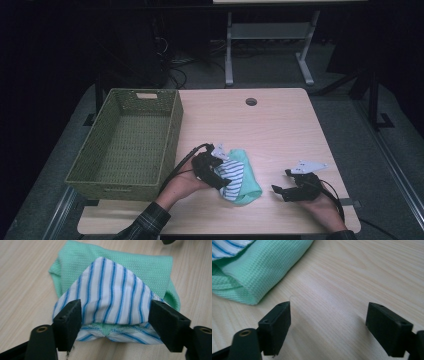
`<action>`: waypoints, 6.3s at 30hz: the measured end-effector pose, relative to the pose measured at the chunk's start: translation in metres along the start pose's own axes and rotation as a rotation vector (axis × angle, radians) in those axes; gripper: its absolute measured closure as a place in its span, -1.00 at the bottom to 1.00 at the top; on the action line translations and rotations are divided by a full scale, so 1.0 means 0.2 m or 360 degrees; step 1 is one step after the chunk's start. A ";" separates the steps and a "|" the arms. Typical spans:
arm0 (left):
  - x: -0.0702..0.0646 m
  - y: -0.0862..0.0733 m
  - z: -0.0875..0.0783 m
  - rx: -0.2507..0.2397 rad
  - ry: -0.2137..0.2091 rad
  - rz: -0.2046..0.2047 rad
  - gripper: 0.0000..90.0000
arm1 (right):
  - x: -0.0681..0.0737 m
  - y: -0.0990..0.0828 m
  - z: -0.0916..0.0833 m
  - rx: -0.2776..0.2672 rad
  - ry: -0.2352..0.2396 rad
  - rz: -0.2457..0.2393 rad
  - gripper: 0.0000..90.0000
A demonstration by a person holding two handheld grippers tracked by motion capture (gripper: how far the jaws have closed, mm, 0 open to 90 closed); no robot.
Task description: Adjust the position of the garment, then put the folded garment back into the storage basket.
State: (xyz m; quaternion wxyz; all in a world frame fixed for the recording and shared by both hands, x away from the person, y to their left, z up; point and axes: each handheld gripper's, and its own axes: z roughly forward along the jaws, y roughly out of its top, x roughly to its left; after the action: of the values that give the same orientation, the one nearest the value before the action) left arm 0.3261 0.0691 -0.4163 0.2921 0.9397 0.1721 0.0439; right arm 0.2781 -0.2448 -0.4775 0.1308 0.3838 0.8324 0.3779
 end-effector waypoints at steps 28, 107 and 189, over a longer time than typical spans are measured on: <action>-0.02 -0.02 0.18 0.0201 -0.0028 0.0088 -0.72 | 0.00 -0.02 0.02 0.0005 -0.0058 -0.0041 -0.66; 0.06 0.19 -0.32 -0.0022 -0.0115 -0.0089 0.56 | 0.00 -0.01 0.02 0.0022 -0.0066 -0.0012 -0.75; 0.37 -0.40 -1.18 -0.0291 0.0550 -0.0503 0.56 | 0.00 -0.01 0.02 0.0021 -0.0069 -0.0014 -0.76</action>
State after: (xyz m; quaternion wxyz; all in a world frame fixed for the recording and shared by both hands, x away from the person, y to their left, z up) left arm 0.3279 0.2823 -0.2688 0.3454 0.8494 0.3596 0.1729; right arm 0.2787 -0.2434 -0.4820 0.1478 0.3891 0.8335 0.3633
